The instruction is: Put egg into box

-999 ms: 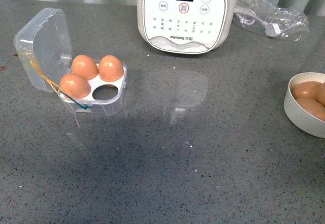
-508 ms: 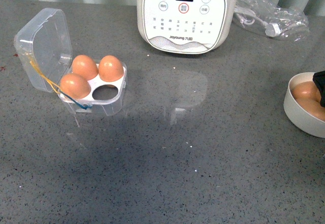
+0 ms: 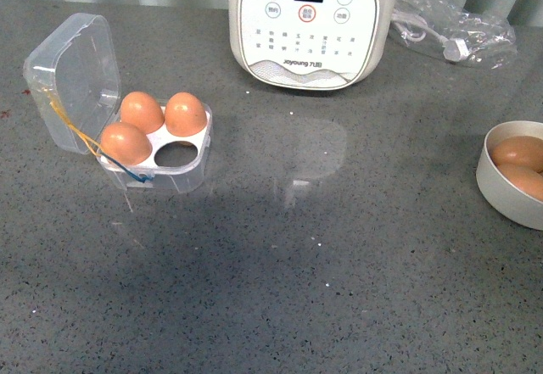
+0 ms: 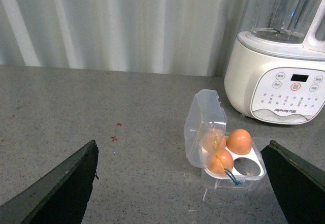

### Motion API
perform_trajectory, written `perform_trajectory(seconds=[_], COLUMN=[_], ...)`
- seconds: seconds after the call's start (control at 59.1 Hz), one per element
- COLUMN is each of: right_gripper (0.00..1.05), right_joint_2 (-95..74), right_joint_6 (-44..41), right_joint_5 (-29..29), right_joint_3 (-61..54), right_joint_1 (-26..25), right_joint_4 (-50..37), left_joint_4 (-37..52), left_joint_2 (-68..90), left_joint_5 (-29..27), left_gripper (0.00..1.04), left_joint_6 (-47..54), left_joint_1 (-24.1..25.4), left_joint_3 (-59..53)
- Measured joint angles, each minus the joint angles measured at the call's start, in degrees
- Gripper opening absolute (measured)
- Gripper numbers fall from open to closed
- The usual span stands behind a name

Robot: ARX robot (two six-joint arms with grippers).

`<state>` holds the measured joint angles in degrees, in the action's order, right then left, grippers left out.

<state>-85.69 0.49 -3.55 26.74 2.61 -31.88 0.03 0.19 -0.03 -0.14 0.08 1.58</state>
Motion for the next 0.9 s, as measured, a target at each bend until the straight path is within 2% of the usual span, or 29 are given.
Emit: perform_trajectory(seconds=[0.186, 0.339, 0.474, 0.677, 0.897], right_gripper=[0.42, 0.42, 0.42, 0.41, 0.41], right_joint_2=[5.16, 4.92, 2.27, -6.19, -13.77], right_joint_6=[-5.4, -13.46, -18.03, -22.03, -20.68], right_joint_5=[-11.3, -26.18, -32.48, -34.75, -36.11], right_joint_3=[2.49, 4.87, 7.28, 14.1, 19.17], right_joint_1=[1.55, 3.67, 6.51, 12.22, 17.62], right_joint_4=[8.5, 13.35, 15.61, 17.16, 13.92], left_joint_4=[0.0, 0.0, 0.0, 0.0, 0.0], left_joint_2=[0.02, 0.02, -0.02, -0.02, 0.0], left_joint_5=[0.0, 0.0, 0.0, 0.0, 0.0], left_gripper=[0.98, 0.98, 0.98, 0.98, 0.98], left_joint_6=[0.0, 0.0, 0.0, 0.0, 0.0], left_joint_1=[0.0, 0.0, 0.0, 0.0, 0.0], left_joint_3=[0.0, 0.0, 0.0, 0.0, 0.0])
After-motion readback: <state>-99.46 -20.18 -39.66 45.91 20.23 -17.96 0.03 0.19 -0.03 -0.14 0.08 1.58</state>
